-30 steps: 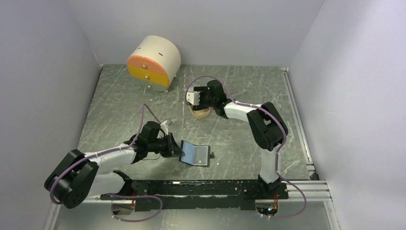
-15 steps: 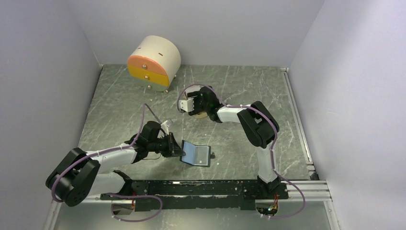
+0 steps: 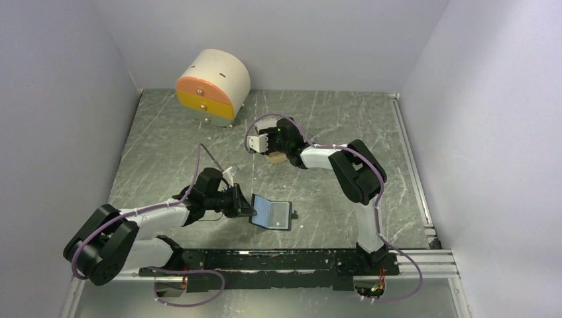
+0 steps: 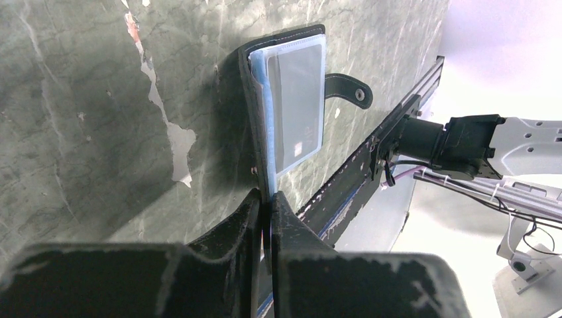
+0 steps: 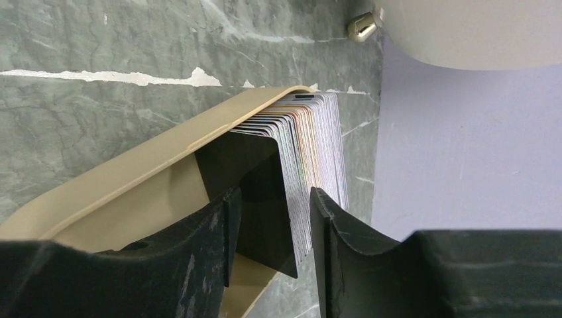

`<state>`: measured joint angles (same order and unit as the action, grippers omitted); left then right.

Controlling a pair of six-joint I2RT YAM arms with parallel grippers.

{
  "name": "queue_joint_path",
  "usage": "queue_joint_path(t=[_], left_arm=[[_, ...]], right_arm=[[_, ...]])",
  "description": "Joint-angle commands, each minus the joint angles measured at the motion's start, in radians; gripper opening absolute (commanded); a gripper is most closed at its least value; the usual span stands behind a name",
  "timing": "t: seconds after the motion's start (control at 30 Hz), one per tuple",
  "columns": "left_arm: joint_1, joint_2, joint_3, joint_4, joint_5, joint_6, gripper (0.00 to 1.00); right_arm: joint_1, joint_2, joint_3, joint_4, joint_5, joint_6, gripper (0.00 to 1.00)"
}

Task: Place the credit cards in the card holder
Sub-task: Pick up the credit card from the storage box.

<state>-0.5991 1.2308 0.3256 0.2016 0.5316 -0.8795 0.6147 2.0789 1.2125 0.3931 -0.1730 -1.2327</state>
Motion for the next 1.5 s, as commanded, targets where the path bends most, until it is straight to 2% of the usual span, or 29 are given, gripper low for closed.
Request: queue_joint_path(t=[0.0, 0.4, 0.6, 1.03, 1.3, 1.47], left_arm=[[-0.002, -0.009, -0.013, 0.038, 0.03, -0.004, 0.1], [-0.002, 0.012, -0.013, 0.061, 0.042, -0.007, 0.1], [-0.001, 0.006, -0.019, 0.061, 0.039, -0.01, 0.1], [-0.006, 0.004, -0.015, 0.059, 0.041, -0.015, 0.1], [-0.007, -0.031, -0.011, 0.024, 0.02, -0.014, 0.1], [-0.008, -0.046, -0.035, 0.033, -0.003, -0.05, 0.09]], right_arm=[[-0.007, -0.008, 0.044, 0.031, -0.018, 0.018, 0.45], [-0.01, -0.013, 0.06, 0.008, -0.034, 0.028, 0.36], [-0.013, -0.018, 0.058, -0.034, -0.041, 0.014, 0.15], [-0.015, -0.071, 0.047, -0.152, -0.092, 0.023, 0.0], [-0.015, -0.156, -0.001, -0.192, -0.09, 0.065, 0.0], [-0.015, -0.241, -0.031, -0.224, -0.121, 0.215, 0.0]])
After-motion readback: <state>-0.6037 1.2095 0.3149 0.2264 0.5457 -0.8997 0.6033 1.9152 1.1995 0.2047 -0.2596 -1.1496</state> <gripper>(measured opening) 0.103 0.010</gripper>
